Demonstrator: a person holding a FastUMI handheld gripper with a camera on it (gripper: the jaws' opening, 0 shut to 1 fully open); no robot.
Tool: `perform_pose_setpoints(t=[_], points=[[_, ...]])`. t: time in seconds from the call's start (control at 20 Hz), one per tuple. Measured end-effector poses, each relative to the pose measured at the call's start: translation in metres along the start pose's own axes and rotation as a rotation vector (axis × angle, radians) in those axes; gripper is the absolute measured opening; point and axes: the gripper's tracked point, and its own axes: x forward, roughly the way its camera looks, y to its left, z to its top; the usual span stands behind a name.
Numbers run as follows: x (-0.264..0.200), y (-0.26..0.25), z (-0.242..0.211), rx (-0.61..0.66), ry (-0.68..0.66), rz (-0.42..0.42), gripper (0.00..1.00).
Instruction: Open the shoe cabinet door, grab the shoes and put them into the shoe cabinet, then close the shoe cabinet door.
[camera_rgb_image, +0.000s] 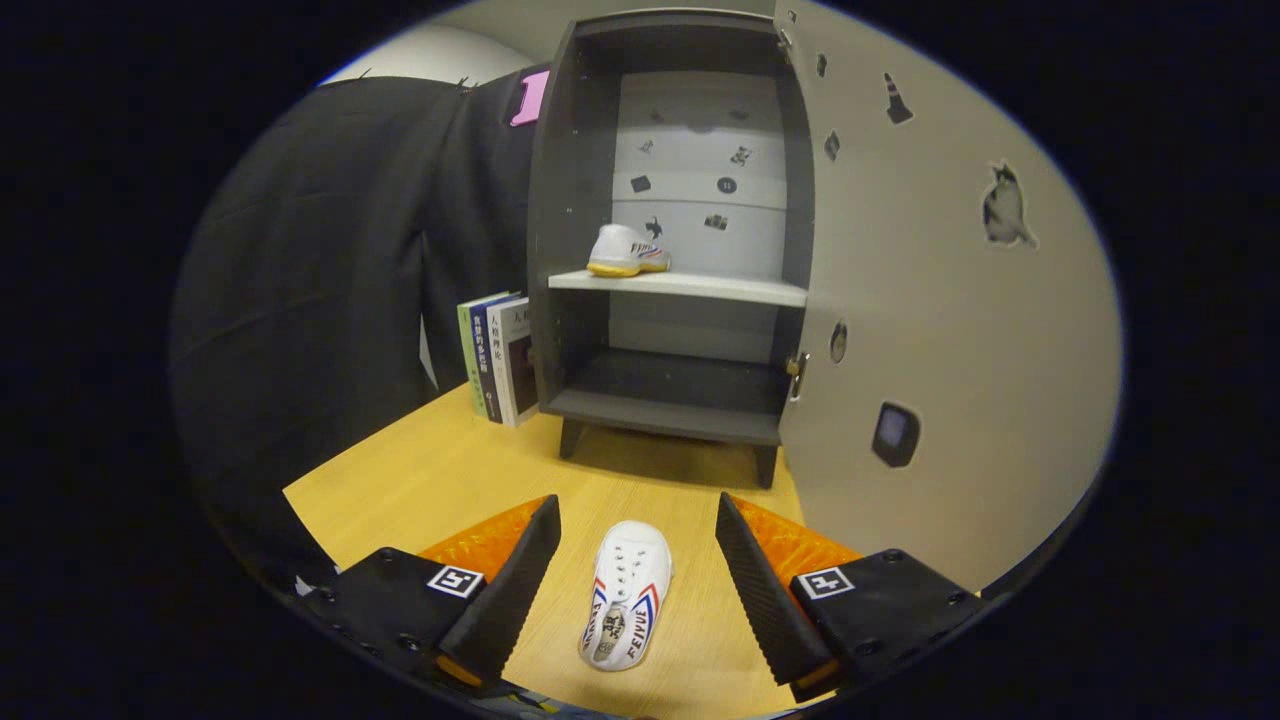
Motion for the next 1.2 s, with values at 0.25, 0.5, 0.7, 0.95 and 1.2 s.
perform_pose_setpoints(t=[0.25, 0.5, 0.7, 0.95, 1.2], points=[[0.038, 0.028, -0.062, -0.030, 0.140, 0.048, 0.98], [0.065, 0.045, -0.111, -0.024, 0.265, 0.073, 0.98], [0.082, 0.051, -0.147, -0.014, 0.377, 0.088, 0.94], [0.102, 0.038, -0.165, -0.029, 0.439, 0.004, 0.81], [0.103, 0.028, -0.166, -0.037, 0.431, -0.081, 0.25]])
